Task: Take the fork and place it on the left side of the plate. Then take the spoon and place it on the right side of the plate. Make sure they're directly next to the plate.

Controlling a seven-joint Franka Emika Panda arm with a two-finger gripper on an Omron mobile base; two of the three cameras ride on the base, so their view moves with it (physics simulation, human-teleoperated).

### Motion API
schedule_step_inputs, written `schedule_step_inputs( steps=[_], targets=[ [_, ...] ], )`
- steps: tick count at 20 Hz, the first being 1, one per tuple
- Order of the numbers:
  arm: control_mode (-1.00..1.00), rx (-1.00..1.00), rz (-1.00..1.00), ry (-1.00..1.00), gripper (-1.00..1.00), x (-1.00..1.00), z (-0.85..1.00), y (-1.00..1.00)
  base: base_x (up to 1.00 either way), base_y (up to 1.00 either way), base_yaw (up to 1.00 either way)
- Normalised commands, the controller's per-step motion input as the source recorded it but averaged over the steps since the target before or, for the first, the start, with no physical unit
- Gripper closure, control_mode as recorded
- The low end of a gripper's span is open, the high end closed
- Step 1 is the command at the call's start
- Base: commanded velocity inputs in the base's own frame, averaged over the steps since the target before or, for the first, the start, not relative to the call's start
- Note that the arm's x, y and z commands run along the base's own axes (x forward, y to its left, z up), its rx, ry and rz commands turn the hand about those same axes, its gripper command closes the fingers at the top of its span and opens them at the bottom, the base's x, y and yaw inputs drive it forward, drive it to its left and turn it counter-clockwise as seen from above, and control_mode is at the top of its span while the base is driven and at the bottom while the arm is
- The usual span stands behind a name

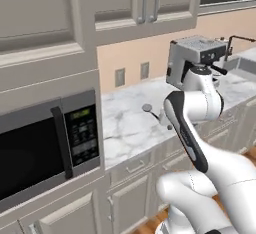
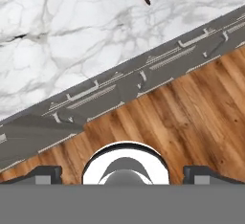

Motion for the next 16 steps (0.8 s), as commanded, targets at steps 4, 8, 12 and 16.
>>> schedule_step_inputs(
  steps=[4, 8, 12, 16],
  targets=[
    [1.00, 0.00, 0.00, 0.00, -1.00, 0.00, 0.00, 0.00, 0.57, -0.42, 0.46],
    [1.00, 0.00, 0.00, 0.00, -1.00, 0.00, 0.00, 0.00, 0.36, -0.57, 0.42],
    [1.00, 0.00, 0.00, 0.00, -1.00, 0.00, 0.00, 0.00, 0.37, -0.62, 0.38],
    [1.00, 0.00, 0.00, 0.00, -1.00, 0.00, 0.00, 0.00, 0.48, -0.69, 0.36]
  ],
)
